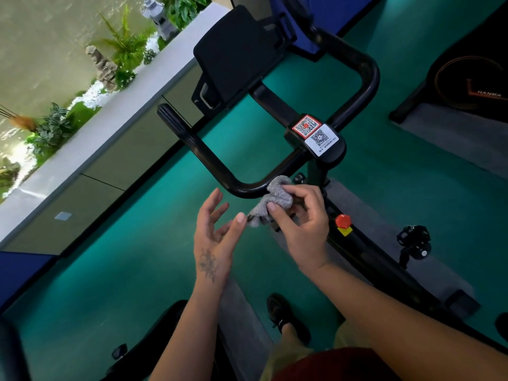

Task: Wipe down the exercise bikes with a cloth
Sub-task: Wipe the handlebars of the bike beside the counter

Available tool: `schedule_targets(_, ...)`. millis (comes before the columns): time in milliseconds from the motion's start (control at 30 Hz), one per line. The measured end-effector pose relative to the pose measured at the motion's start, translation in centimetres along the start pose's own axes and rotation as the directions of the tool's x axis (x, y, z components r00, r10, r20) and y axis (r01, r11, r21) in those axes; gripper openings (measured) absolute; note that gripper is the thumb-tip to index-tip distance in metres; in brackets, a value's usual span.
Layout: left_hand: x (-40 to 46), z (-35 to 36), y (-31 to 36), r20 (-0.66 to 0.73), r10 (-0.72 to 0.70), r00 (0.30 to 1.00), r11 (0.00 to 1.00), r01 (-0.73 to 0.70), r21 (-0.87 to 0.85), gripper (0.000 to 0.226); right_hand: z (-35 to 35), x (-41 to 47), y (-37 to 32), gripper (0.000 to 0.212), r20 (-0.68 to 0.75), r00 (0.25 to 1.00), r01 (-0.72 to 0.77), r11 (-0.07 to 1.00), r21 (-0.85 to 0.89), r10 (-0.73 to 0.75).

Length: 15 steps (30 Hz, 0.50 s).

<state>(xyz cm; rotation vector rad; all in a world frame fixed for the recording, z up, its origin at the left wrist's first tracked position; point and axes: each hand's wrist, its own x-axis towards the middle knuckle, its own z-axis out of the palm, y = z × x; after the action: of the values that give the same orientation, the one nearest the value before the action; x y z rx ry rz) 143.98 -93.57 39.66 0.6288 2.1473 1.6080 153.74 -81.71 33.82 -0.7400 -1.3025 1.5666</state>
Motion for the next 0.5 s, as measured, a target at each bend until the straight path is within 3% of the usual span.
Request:
schedule_targets(100,-0.7,-0.7,1.2,0.073,0.013,0.997,0.998,-0.009,-0.056,0.071,0.4,0.7,-1.5,0.031,0.096,0.995,0.016,0.998,0.060,-0.022)
schedule_targets(200,-0.9,-1.2,2.5,0.164,0.035,0.986,0.996,-0.020,-0.093,0.057,1.5,1.7,-2.7,0.035,0.179,0.983,0.031,0.999,0.014,-0.033)
schedule_targets(333,0.0,-2.1,3.9,0.039,0.042,0.998,0.992,-0.037,-0.117,0.028,3.2,3.6,-4.6,0.045,0.363,0.931,-0.052,0.998,0.025,0.040)
schedule_targets(400,0.6,-2.8,4.5,-0.023,0.043,0.999,0.993,-0.045,-0.111,0.022,3.9,4.7,-5.4,0.051,0.465,0.876,-0.145,0.989,0.001,0.128)
schedule_targets(500,1.8,-4.2,4.8,-0.108,0.026,0.994,0.989,-0.042,-0.143,0.016,4.9,6.5,-6.1,0.052,0.542,0.824,-0.148,0.986,-0.075,0.165)
